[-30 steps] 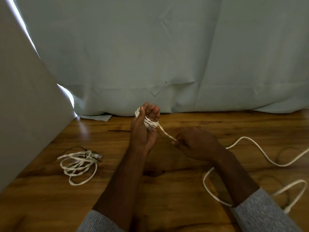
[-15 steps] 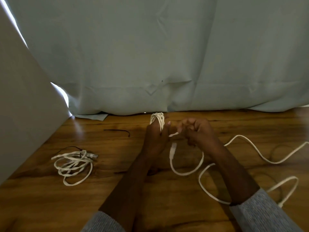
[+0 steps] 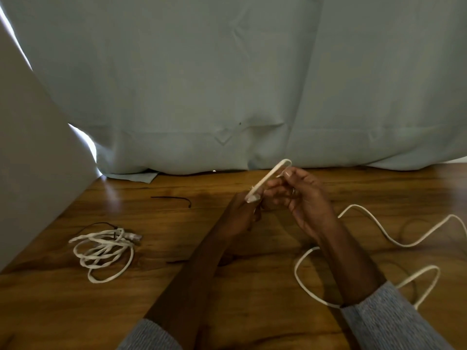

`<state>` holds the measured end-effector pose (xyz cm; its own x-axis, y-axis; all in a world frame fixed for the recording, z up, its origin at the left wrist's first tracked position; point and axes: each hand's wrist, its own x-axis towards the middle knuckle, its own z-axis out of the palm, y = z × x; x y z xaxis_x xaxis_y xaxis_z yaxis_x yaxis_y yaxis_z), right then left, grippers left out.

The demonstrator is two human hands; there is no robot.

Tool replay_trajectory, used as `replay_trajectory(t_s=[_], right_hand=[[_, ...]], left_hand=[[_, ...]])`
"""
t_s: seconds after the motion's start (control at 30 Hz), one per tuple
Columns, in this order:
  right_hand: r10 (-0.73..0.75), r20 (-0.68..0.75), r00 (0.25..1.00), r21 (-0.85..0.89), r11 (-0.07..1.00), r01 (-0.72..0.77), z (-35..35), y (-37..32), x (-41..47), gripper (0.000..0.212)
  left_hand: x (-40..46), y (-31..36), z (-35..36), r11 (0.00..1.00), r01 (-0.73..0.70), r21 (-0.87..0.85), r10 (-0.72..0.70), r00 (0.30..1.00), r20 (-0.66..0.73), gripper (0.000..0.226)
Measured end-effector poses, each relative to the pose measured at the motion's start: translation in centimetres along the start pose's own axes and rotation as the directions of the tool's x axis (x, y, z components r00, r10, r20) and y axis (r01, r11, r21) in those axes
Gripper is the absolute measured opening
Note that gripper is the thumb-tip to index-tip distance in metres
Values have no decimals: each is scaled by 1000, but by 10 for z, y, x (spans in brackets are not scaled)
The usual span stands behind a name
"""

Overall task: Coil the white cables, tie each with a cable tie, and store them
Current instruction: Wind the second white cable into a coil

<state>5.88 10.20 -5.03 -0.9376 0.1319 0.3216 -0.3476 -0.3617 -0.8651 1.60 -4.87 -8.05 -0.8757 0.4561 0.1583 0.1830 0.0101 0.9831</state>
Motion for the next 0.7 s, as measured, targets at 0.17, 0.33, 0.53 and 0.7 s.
replay_trajectory(t_s=[0.17,0.33,0.53,0.7], right_hand=[[-213,-318,924,-422,904,63,-9,10,7,20],[-106,-354,929,-283,959,1,-8,9,7,19],[-137,-231,963,-240,968,80,-16,10,12,8],[-277,85,957,-589,761,273,-32,9,7,25]], left_hand=[[-10,8,4,998,30,57,-41,977,207,41],[-15,14,7,978,145,-149,-85,933,349,43],[-14,9,3,900,251,-356,-53,874,482,46],[-6,7,-8,746,358,-562,57,807,588,48]])
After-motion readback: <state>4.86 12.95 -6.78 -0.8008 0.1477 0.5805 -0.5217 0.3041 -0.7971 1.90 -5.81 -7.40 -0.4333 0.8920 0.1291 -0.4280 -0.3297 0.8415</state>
